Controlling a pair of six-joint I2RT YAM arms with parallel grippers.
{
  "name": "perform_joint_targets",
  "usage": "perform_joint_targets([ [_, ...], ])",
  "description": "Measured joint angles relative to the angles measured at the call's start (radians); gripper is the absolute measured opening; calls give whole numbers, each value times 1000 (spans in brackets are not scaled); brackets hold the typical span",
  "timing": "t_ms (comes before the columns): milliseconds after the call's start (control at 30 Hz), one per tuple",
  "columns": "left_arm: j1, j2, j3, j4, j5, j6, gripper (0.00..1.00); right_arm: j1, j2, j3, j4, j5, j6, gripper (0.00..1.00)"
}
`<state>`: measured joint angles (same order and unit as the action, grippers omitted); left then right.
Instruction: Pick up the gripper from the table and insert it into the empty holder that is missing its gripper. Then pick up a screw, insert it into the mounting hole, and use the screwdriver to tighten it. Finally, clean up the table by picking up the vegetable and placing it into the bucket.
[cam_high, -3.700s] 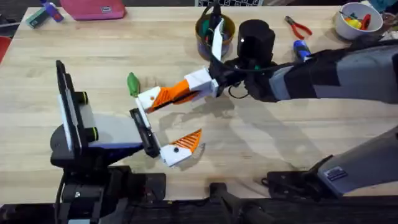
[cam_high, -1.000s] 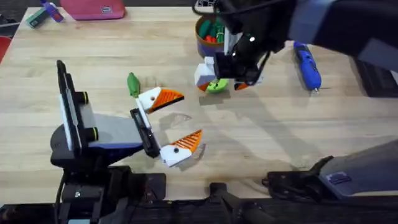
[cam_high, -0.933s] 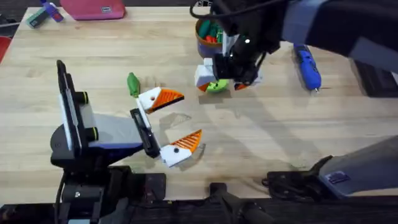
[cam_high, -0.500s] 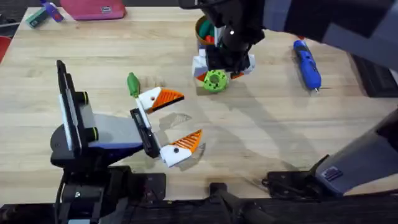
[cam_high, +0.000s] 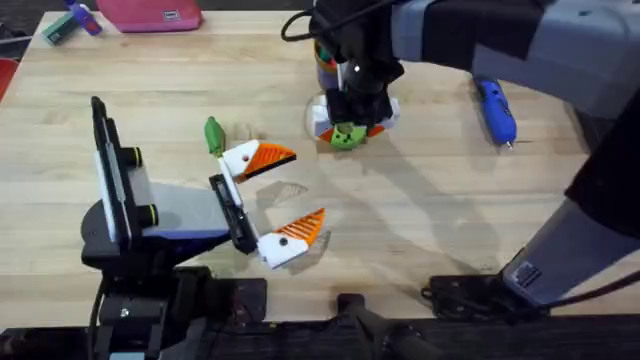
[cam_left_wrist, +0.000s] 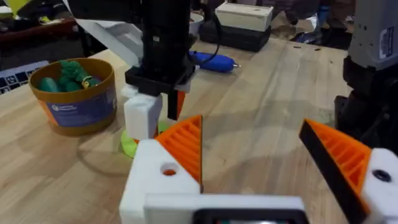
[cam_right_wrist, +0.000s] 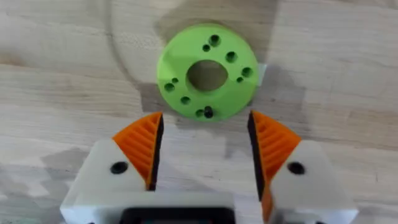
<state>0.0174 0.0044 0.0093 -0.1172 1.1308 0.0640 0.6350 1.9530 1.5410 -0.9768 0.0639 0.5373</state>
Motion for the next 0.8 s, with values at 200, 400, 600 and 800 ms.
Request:
perform_joint_targets([
  [200, 0, 0, 0, 0, 0, 0, 986, 2, 1, 0, 9, 0, -15, 657],
  [400, 0, 0, 0, 0, 0, 0, 985, 6, 7, 1, 13, 26, -22, 608],
  [600, 0, 0, 0, 0, 0, 0, 985, 6, 39, 1, 17, 45, -23, 491],
  [800, 0, 0, 0, 0, 0, 0, 985, 6, 39, 1, 19, 51, -26, 351],
])
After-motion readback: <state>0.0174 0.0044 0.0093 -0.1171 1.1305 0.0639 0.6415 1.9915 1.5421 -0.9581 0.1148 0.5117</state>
